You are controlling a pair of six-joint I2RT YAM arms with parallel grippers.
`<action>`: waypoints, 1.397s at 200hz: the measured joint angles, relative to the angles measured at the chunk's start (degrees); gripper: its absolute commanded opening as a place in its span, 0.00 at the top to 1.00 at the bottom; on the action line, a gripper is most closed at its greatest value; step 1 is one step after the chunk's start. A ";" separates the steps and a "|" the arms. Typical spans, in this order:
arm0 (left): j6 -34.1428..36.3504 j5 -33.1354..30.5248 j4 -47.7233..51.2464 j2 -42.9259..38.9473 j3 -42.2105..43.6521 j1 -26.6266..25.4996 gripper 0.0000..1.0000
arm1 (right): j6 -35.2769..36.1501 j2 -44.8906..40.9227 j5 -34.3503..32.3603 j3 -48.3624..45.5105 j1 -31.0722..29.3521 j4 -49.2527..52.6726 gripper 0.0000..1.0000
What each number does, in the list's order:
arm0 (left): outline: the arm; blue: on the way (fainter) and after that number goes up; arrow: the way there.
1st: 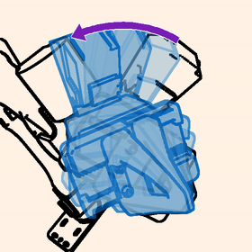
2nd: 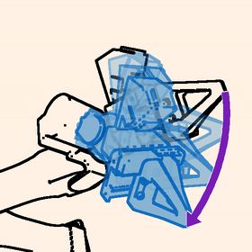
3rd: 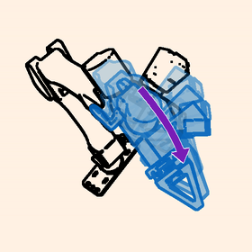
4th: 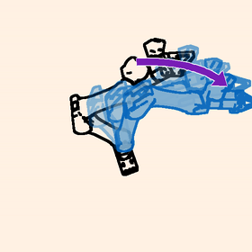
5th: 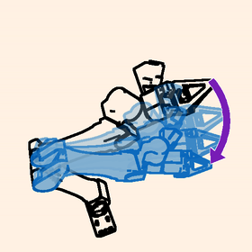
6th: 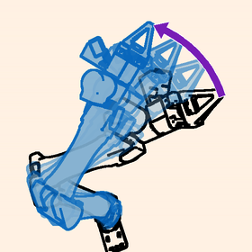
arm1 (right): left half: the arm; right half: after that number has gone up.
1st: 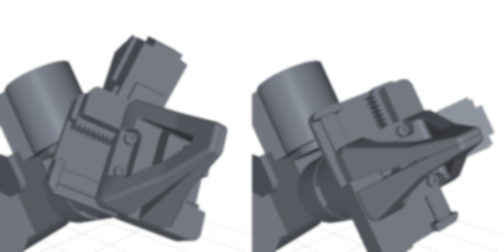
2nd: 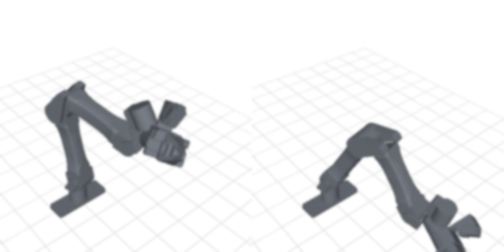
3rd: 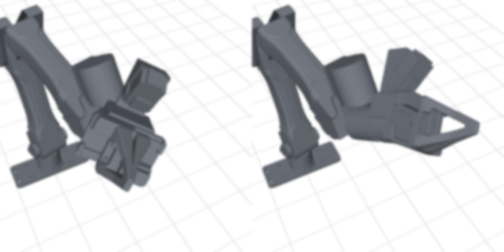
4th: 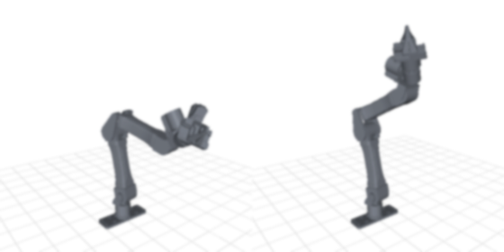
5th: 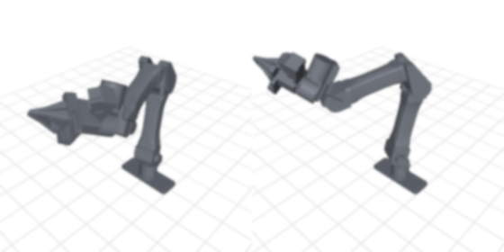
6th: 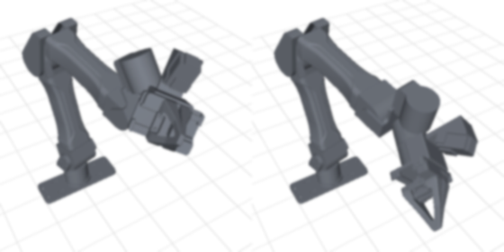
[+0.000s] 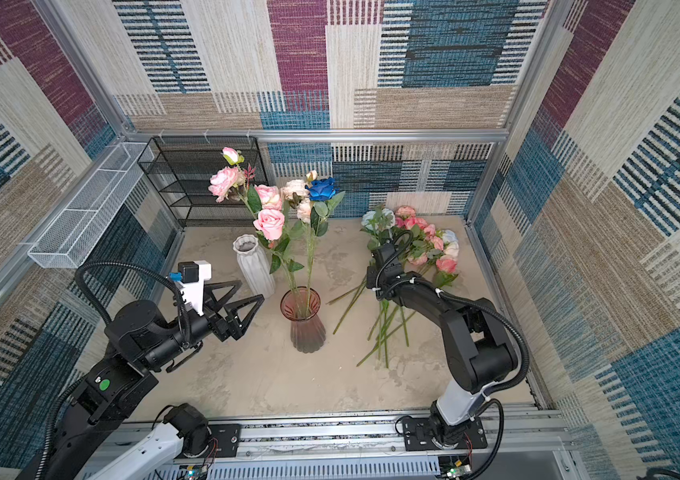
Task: Arrange the flowers into the vase
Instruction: 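Lift the pale blue rose and insert it into the pink glass vase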
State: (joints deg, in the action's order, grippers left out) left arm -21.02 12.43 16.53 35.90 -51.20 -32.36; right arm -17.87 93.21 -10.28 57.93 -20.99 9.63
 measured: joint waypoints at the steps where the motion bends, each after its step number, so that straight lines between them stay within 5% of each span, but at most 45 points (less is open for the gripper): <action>1: 0.00 0.00 0.00 0.00 0.00 0.00 0.02 | -0.07 -0.37 0.00 -0.15 0.00 0.00 1.00; 72: 0.04 -0.04 0.52 -0.33 -1.01 0.00 0.02 | -2.23 -26.93 -0.02 -8.76 0.00 -5.62 1.00; 124: 0.44 -0.63 1.40 -1.01 -1.62 0.00 0.02 | -1.97 -41.11 7.17 -7.82 -0.17 -14.73 1.00; 155: 0.63 -1.57 1.77 -1.09 -1.84 0.00 0.02 | -1.29 -40.76 13.73 -2.40 -3.19 -18.88 1.00; 212: 0.85 -1.77 2.25 -1.51 -2.05 0.00 0.03 | 5.66 -32.20 18.82 10.34 -18.80 -27.26 1.00; 279: 0.87 -1.79 2.36 -1.44 -2.25 0.00 0.02 | 10.69 -22.16 19.30 8.76 -26.34 -44.76 1.00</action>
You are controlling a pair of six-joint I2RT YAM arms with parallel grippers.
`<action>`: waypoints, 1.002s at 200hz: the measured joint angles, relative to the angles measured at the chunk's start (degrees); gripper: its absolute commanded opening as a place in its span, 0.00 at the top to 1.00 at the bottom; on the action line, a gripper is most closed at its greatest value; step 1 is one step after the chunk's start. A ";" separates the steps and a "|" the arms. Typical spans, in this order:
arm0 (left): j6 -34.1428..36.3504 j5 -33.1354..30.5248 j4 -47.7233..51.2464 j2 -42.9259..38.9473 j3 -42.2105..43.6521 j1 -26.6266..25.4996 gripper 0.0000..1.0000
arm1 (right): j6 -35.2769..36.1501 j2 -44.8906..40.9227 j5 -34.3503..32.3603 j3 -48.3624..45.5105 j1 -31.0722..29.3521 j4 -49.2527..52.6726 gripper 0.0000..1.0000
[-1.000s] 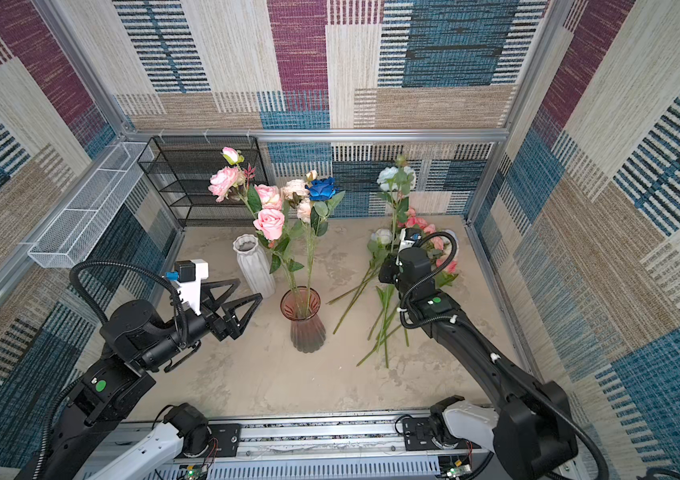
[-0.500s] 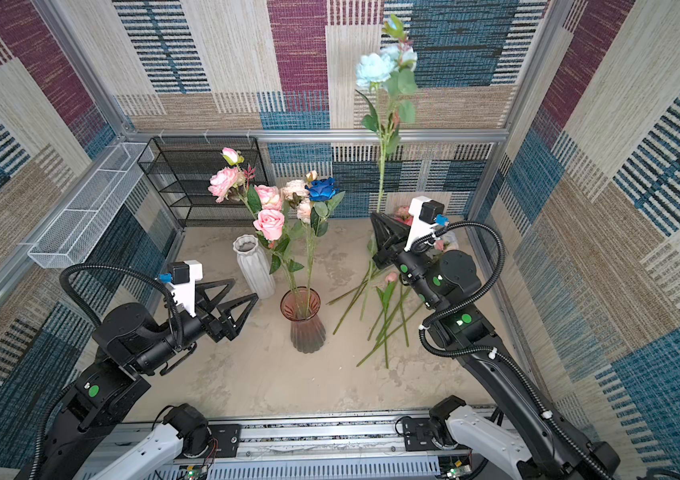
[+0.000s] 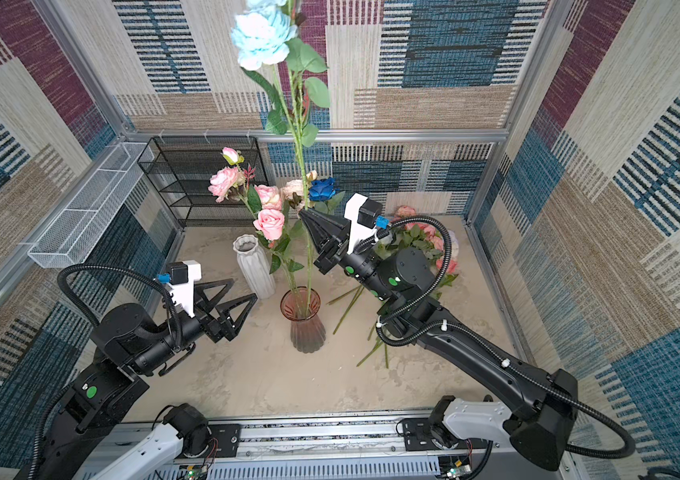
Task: Arrange the flowers into the vase
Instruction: 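Lift the pale blue rose and insert it into the pink glass vase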
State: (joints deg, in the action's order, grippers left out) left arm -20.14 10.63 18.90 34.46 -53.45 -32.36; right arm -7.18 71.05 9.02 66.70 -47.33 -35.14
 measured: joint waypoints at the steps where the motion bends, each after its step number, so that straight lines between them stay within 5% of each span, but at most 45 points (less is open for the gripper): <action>1: 0.00 0.00 0.00 0.00 0.00 0.00 0.02 | 0.07 0.24 0.00 -0.07 -0.07 -0.31 1.00; 119: -0.02 0.04 0.09 0.98 0.13 0.00 0.02 | 4.85 6.34 -4.63 -14.93 -5.16 -11.34 1.00; 139: -0.02 0.09 0.07 1.25 0.20 0.00 0.02 | 4.39 5.88 -4.98 -17.42 -5.35 -10.54 0.87; 170: -0.02 0.24 0.07 1.70 0.20 0.00 0.02 | 2.27 4.39 -4.92 -19.21 -5.60 -6.51 0.50; 200: -0.02 0.28 0.00 1.95 0.20 0.00 0.02 | 0.39 0.39 -4.48 -22.27 -6.12 -1.90 0.41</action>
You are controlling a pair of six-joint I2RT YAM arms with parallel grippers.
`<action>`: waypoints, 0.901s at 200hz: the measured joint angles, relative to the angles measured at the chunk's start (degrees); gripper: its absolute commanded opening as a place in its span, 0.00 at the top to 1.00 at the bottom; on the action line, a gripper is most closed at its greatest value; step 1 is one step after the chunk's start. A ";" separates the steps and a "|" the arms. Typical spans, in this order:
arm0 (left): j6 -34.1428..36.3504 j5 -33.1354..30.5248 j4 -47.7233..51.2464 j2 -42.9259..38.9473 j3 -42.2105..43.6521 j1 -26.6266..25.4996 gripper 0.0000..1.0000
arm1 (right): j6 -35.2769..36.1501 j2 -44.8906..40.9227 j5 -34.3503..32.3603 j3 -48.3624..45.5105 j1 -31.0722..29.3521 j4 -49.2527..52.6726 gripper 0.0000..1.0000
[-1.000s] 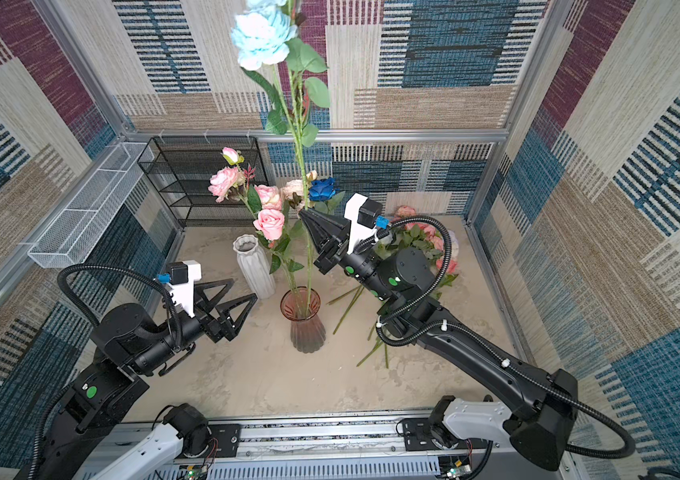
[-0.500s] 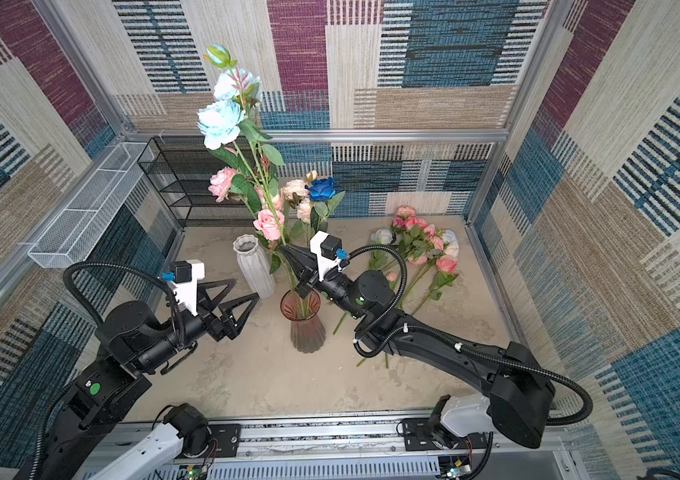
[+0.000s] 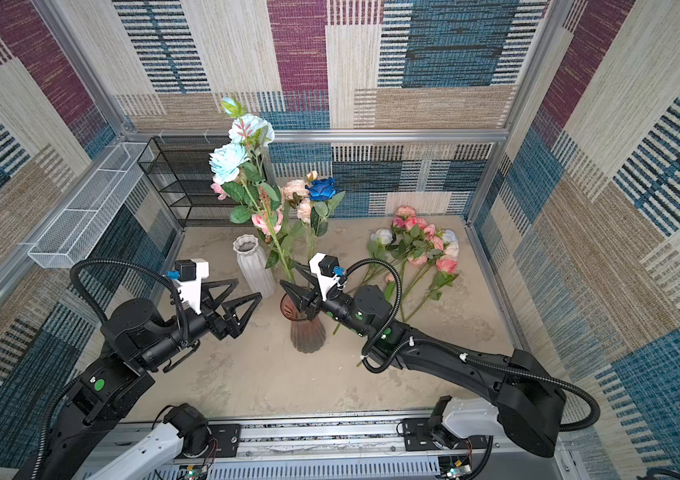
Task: Arrange the flowers into the vase
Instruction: 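Lift the pale blue rose and insert it into the pink glass vase, then open the right gripper, return to the pile and grasp a pink tulip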
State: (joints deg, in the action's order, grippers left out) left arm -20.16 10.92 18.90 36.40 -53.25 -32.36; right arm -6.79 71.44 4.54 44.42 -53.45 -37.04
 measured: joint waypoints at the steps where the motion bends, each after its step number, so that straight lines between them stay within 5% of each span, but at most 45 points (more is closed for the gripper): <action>1: 0.00 0.00 0.00 0.00 0.00 0.00 0.02 | -0.13 -0.28 0.00 -0.15 -0.02 0.22 0.41; 74: 0.02 0.20 -0.33 1.09 0.31 0.00 0.04 | -5.16 -11.61 -2.19 -4.31 -0.11 12.13 0.38; 113: 0.57 1.53 -0.68 4.39 -0.22 0.00 0.41 | -6.45 -8.61 -1.36 1.90 -0.11 21.66 0.42; 158: 0.85 3.72 -1.16 7.78 -1.68 0.00 0.54 | -8.00 -8.04 -1.88 5.25 -0.11 31.04 0.44; 180: 0.87 4.28 -1.14 7.93 -1.68 0.00 0.58 | -9.25 -8.90 -4.83 6.43 -0.07 34.80 0.52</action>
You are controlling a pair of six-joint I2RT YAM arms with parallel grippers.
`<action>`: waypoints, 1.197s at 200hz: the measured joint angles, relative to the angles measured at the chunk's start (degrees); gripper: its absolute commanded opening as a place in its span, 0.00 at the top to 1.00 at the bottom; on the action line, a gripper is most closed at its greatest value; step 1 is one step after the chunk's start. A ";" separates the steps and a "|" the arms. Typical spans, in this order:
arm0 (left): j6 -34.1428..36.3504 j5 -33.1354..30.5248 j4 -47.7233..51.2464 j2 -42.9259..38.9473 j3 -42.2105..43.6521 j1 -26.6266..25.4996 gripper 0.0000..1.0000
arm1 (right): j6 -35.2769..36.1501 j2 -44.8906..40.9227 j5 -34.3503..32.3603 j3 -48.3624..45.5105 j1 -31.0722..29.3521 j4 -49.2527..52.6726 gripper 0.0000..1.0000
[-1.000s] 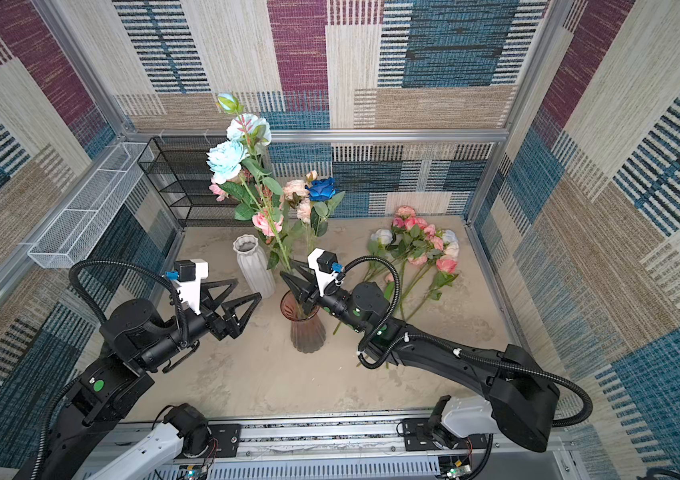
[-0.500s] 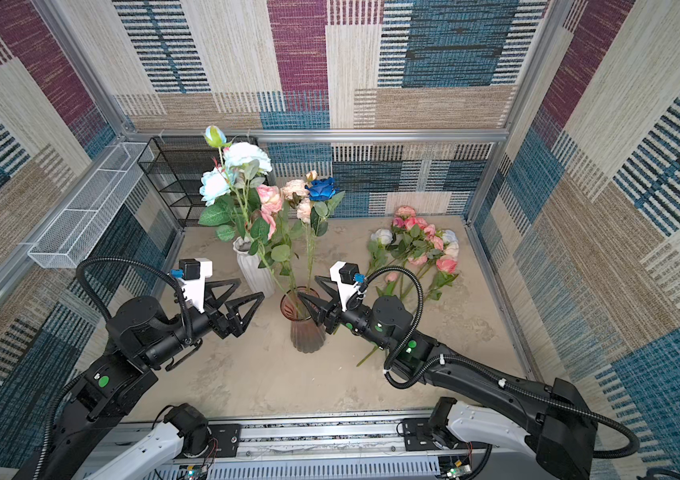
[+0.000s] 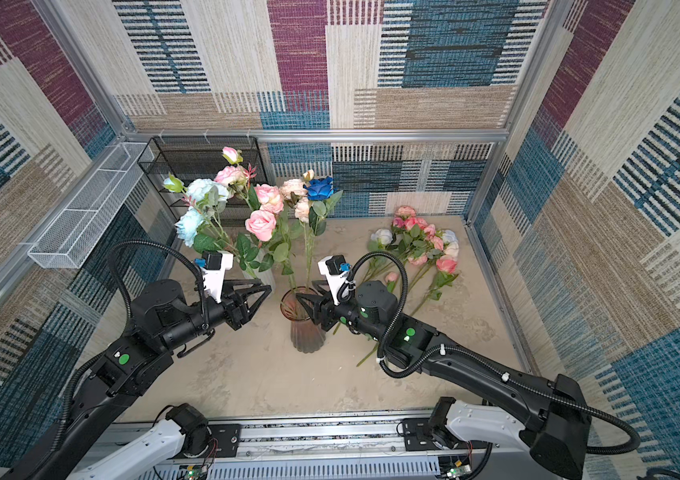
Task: Arrange the flowers into the vase
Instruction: 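Open the right gripper, return to the pile and grasp a pink tulip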
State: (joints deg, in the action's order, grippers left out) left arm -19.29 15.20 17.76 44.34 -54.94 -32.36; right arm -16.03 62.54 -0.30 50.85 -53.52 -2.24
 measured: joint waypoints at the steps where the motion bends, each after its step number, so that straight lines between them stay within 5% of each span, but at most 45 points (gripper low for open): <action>1: 0.00 0.00 0.00 0.02 0.00 0.00 0.58 | -0.04 -0.02 -0.13 0.04 0.02 0.13 0.52; 44: 0.02 0.42 -0.02 0.87 0.00 0.00 0.58 | -5.35 2.05 -3.74 1.64 9.99 8.87 0.52; 88: 0.02 1.49 -0.39 1.01 0.00 0.00 0.58 | -10.08 9.94 0.39 1.60 24.39 13.68 0.41; 124: 0.00 1.68 -0.39 1.03 0.04 0.00 0.58 | -12.63 19.67 4.15 1.70 33.29 12.70 0.43; 187: 0.00 1.95 -0.46 1.05 0.24 0.00 0.55 | -16.11 32.87 7.13 7.06 35.76 7.85 0.54; 239: -0.02 3.04 -1.46 1.16 0.39 0.00 0.55 | -16.87 30.01 4.09 1.20 36.17 9.60 0.54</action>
State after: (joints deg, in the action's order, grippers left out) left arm -19.31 18.24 16.29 45.50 -54.54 -32.36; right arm -32.91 92.55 3.79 52.05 -17.34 7.35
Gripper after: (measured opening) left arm 0.446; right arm 0.459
